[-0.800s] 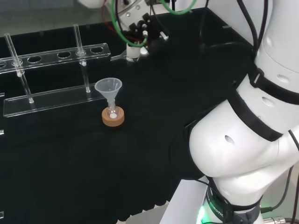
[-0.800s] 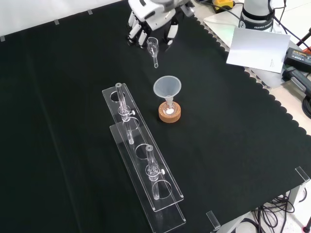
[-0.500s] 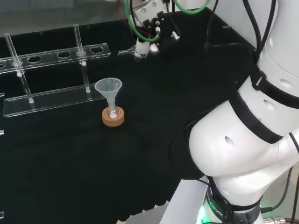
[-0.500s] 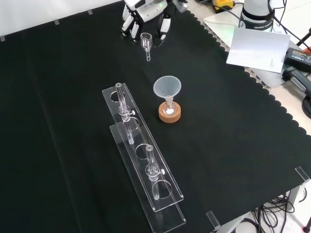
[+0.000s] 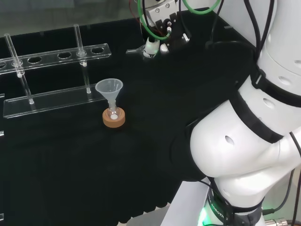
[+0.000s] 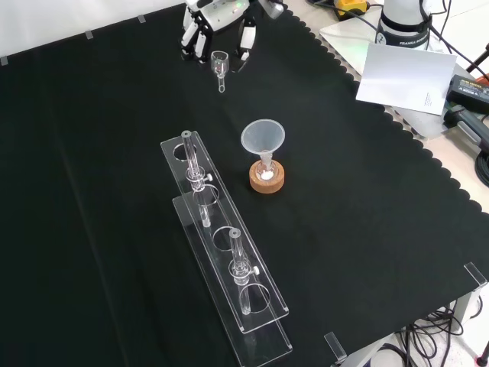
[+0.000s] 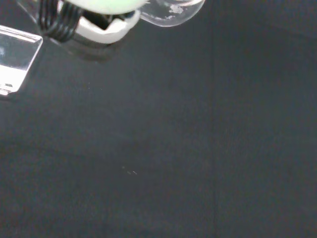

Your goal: Put the weighing funnel back on the table.

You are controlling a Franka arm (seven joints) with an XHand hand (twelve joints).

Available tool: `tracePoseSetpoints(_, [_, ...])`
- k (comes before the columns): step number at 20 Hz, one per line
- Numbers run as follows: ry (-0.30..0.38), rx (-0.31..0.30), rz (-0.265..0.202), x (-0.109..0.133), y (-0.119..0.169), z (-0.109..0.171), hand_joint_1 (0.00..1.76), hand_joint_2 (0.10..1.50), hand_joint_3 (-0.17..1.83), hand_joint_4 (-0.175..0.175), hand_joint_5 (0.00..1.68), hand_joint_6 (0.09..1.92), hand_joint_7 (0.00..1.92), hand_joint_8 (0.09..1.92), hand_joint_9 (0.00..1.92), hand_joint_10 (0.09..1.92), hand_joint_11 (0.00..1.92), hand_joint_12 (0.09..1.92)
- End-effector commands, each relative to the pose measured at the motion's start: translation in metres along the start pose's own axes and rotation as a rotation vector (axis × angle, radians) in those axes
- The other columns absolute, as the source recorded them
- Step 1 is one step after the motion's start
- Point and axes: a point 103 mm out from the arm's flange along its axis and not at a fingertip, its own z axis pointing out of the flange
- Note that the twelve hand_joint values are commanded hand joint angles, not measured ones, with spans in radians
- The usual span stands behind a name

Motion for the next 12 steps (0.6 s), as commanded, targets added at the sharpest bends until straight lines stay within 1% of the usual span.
tracePoseSetpoints(1, [0.026,0.014,-0.004,-0.016,0.028,0.018,1.12,0.71,0.53,0.175,1.31,0.55,0.63,0.65,1.11,0.15,1.03,0.87])
tracePoseSetpoints(6, [0.036,0.031,-0.005,-0.024,0.052,0.035,1.12,0.71,0.53,0.175,1.31,0.55,0.63,0.65,1.11,0.15,1.03,0.87])
tracePoseSetpoints(12, [0.034,0.051,-0.027,-0.024,0.081,0.056,1.12,0.71,0.53,0.175,1.31,0.55,0.63,0.65,1.11,0.15,1.03,0.87])
